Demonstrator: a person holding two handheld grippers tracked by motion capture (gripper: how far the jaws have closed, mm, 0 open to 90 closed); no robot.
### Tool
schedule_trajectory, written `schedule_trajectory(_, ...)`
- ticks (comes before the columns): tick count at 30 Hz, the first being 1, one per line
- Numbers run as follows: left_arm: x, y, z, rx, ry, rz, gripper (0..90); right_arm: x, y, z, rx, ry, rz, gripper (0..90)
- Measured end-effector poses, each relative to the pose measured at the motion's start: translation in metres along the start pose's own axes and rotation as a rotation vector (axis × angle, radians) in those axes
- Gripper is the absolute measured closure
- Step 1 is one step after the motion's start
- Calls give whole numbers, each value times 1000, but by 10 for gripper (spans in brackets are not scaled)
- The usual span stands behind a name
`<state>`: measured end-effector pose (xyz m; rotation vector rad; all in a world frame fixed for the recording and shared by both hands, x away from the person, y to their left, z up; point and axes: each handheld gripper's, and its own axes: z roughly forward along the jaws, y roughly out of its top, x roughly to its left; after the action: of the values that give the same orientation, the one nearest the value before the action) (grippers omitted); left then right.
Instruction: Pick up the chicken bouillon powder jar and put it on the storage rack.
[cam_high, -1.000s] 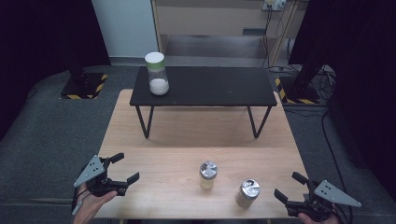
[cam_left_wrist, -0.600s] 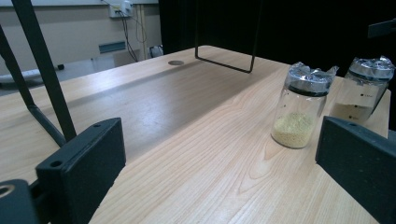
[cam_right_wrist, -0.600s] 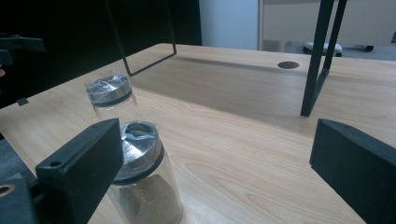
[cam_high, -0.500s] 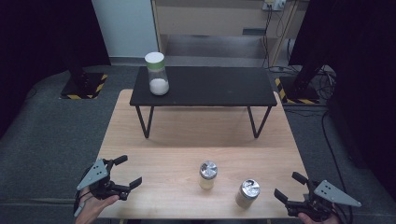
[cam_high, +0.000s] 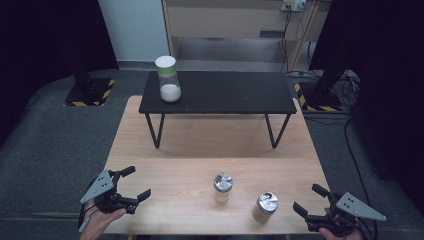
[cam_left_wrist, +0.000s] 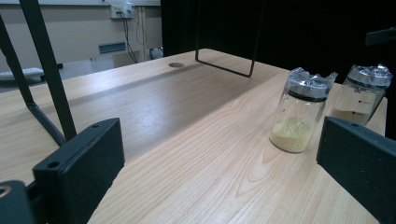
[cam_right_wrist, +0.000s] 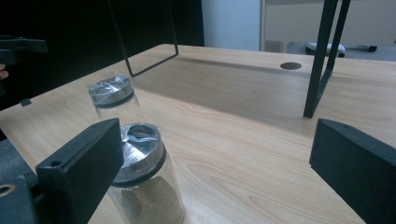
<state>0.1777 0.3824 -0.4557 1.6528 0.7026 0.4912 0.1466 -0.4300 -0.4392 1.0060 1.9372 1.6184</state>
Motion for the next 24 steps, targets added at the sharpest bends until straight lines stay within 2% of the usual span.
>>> schedule_trajectory(7, 1, -1, 0, -3, -2, -10, 0, 1, 4, 0, -1, 5, -4, 41)
schedule_trajectory(10, 0, 0, 0, 2, -3, -9, 0, 0, 6, 0, -13, 25, 4, 42)
schedule_trajectory(16, 1, -1, -1, -1, 0, -19, 0, -1, 18, 3, -10, 39, -21, 46)
schedule_trajectory(24, 1, 0, 0, 6, -3, -19, 0, -7, 29, 6, -14, 78, -23, 40)
